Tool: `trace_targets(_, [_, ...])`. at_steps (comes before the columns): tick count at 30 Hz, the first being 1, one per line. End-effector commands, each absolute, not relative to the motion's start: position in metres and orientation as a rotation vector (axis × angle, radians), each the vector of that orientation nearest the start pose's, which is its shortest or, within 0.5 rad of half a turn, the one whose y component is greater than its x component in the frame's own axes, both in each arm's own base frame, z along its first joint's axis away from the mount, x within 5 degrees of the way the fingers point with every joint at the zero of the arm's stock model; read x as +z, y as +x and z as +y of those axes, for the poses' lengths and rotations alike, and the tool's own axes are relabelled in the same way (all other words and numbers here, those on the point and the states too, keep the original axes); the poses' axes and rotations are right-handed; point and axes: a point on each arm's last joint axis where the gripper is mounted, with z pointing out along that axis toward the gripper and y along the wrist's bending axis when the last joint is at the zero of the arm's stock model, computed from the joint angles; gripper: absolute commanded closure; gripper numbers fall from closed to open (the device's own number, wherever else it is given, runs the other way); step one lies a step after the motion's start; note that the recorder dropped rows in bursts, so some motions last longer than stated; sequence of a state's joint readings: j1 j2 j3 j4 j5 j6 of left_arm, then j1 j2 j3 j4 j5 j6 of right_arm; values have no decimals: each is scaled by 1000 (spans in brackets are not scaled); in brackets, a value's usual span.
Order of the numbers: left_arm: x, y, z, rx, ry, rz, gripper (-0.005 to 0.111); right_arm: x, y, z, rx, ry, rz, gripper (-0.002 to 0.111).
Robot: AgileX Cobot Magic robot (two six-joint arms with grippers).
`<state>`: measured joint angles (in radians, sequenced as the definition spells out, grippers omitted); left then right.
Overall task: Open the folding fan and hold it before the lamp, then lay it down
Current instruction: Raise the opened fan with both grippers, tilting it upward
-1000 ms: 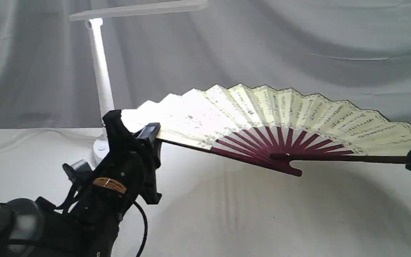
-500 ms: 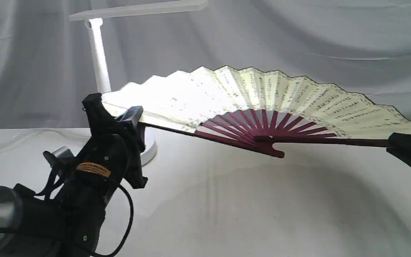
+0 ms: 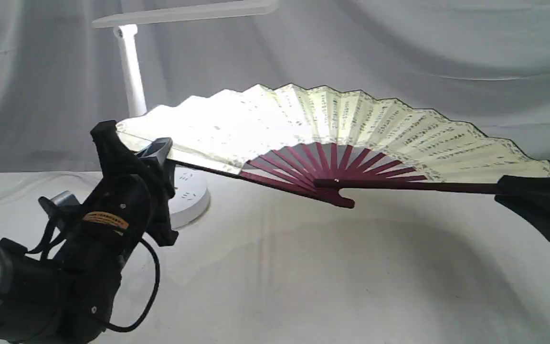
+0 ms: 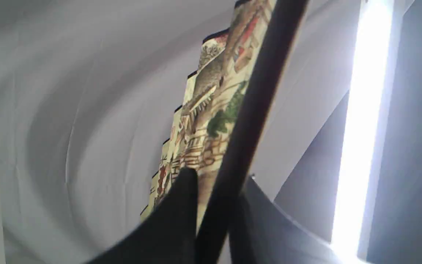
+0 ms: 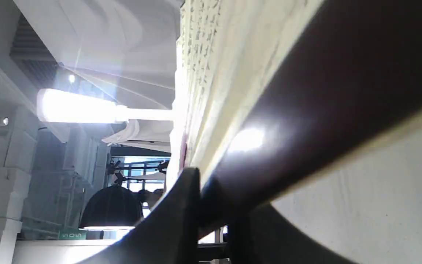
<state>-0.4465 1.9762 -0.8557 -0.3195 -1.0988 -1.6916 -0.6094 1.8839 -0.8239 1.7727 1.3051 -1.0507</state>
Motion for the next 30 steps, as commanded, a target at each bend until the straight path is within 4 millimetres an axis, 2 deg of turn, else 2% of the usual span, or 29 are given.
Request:
trace_targets(1, [190,361,-108,-1602,-1397,806,107,176,303,-112,1403,772,1844,108])
trace_targets(7, [190,361,-107,-1668,-1460,741,107,190,305,-99,1407,698,1853,108])
trace_targets(15, [190,362,-105,-1695,-1482,714,107,192,310,-82,1450,664,1881,108])
trace_targets(22, [191,366,-93,-1683,-1460,721,107,207,324,-80,1448,590,1870,108])
trace_targets(30, [195,368,-85,-1680,-1449,702,107,224,340,-65,1466,486,1871,108])
